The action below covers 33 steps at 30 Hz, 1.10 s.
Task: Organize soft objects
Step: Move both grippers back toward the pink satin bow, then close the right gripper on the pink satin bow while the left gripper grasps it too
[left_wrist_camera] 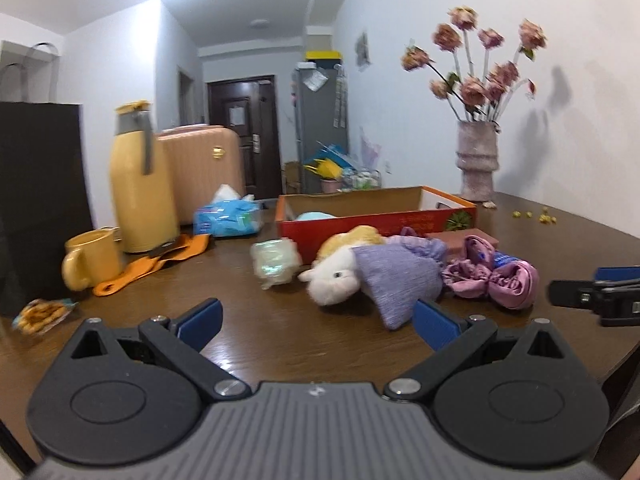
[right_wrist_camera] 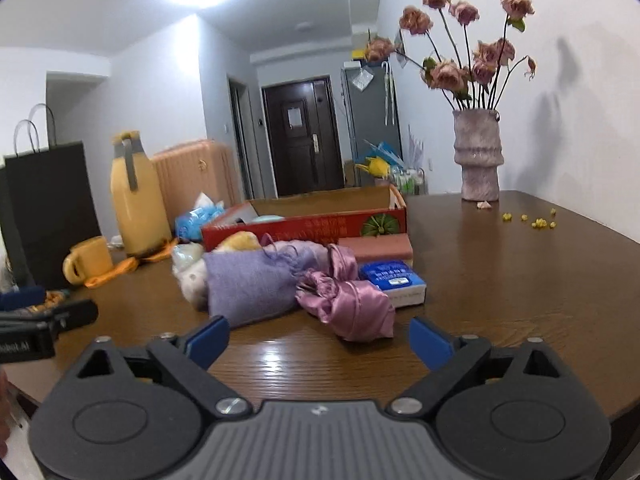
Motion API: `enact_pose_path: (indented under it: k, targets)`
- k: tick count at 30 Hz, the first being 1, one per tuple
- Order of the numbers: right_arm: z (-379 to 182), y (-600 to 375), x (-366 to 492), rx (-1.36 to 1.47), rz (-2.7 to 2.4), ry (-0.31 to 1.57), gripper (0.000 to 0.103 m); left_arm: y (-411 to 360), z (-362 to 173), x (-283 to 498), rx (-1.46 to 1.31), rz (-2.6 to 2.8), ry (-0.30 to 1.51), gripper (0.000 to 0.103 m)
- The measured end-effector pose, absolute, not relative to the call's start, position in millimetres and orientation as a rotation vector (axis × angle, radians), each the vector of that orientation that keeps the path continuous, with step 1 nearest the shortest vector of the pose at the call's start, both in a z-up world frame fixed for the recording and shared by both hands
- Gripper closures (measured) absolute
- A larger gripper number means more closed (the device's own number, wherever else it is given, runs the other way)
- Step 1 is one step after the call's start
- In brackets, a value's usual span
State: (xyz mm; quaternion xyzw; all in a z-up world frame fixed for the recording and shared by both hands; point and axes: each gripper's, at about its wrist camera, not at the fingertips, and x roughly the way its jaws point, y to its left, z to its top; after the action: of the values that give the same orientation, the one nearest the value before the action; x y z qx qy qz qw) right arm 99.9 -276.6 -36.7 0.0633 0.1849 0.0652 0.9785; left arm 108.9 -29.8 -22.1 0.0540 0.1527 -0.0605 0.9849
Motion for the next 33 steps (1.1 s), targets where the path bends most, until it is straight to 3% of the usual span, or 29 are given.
enact_pose_path:
  k: [5, 10, 12, 19, 27, 31, 33]
  targets:
    - [-42, -284, 136, 0.135, 0.123, 0.426, 0.023, -57, -23, 141, 0.128, -0.205, 0.346, 0.000]
    - [-46, -291, 177, 0.140, 0.110, 0.448, 0.043, -77, -22, 166, 0.123, -0.292, 0.367, 0.006]
    - [-49, -293, 192, 0.123, 0.120, 0.499, 0.083, -83, -22, 174, 0.118, -0.309, 0.391, 0.009]
    - [-44, -334, 178, 0.231, 0.446, 0.581, 0.085, -92, -36, 195, 0.060, -0.451, 0.502, 0.014]
    - [-48, -349, 184, 0.228, 0.344, 0.577, 0.077, -111, -47, 210, 0.002, -0.624, 0.561, 0.026]
    - [-48, -348, 190, 0.205, 0.334, 0.577, 0.077, -116, -54, 215, 0.023, -0.644, 0.592, 0.067]
    - [-50, -347, 193, 0.203, 0.339, 0.579, 0.077, -116, -59, 219, 0.012, -0.639, 0.619, 0.068]
